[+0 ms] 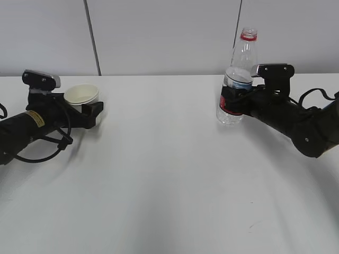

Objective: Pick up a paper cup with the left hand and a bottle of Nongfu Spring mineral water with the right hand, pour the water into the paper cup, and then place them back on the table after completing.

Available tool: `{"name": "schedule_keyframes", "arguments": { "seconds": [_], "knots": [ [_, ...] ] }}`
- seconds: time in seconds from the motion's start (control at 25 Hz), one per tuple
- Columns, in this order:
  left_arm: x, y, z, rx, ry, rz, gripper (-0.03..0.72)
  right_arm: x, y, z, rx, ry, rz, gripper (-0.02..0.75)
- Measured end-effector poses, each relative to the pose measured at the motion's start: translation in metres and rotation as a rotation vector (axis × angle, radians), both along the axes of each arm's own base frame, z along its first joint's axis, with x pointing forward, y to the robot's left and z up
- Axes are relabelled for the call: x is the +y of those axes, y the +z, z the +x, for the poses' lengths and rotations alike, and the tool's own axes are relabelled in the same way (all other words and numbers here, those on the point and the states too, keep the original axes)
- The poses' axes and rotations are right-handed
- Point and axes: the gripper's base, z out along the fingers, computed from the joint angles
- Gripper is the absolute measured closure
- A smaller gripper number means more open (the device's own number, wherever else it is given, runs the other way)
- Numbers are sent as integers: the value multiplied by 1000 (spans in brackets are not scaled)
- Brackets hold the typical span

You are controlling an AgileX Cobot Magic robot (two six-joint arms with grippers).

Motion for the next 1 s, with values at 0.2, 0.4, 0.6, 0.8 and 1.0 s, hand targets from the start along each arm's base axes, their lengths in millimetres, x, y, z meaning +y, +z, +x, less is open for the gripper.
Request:
{"name": "schedule_keyframes", "arguments": {
  "seconds": [0.2,0.4,0.6,0.8,1.0],
  "knots": [
    [0,0,0,0,0,0,97,0,0,0,-4,1,2,328],
    [0,0,0,0,0,0,98,0,-1,0,-2,1,2,328],
    [0,0,0,0,0,0,98,0,0,0,-4,1,2,299],
    [0,0,0,0,0,0,99,0,1,0,-19,3,8,115],
    [0,0,0,0,0,0,99,1,3,1,-32,5,12,73]
  ]
}}
